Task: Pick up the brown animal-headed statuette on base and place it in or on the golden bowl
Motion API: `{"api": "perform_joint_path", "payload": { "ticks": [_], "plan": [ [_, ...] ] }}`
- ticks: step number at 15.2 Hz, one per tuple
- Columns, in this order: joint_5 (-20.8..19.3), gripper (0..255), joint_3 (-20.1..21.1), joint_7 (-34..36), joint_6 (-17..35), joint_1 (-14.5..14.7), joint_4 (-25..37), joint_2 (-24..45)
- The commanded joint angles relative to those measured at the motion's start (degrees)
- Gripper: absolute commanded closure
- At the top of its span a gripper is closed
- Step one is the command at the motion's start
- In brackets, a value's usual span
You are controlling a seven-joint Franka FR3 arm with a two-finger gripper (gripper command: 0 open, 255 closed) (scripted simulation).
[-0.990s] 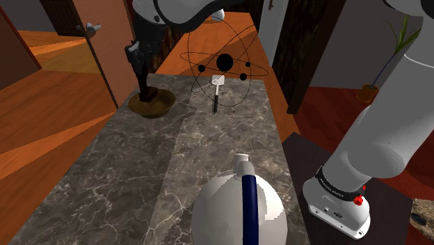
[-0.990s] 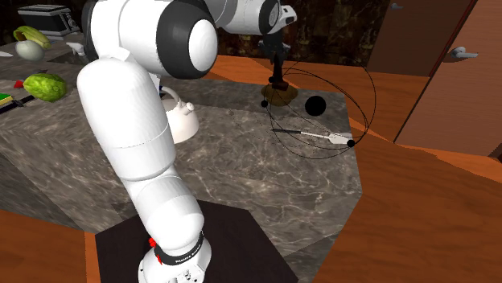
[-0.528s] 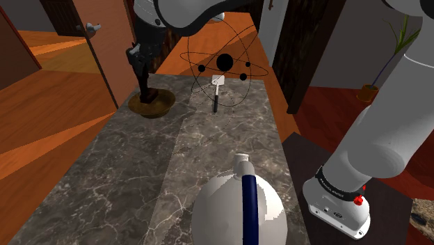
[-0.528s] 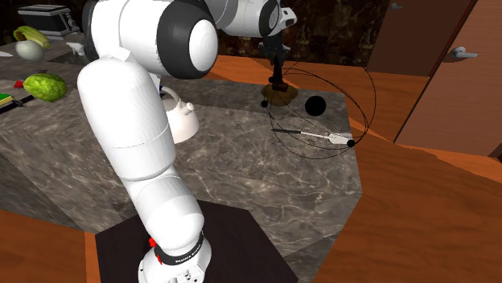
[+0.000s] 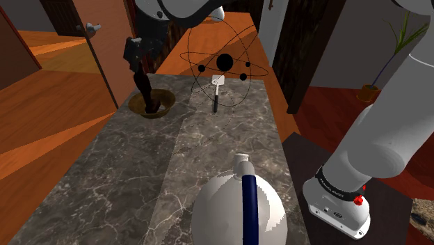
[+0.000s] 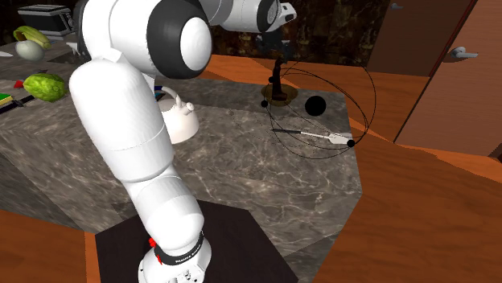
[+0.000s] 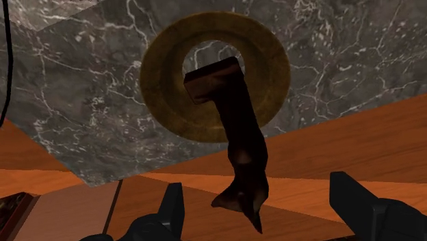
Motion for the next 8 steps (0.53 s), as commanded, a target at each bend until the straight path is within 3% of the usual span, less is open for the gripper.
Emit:
{"api": "perform_joint_path", "payload": {
  "ticks": [1,8],
  "plan": [
    [1.3,0,-0.1,-0.8,-2.5,-0.1,0.7,-2.0],
    [1.9,0,-0.3,-1.2,-3.7,-0.2,1.0,-3.0]
  ]
}}
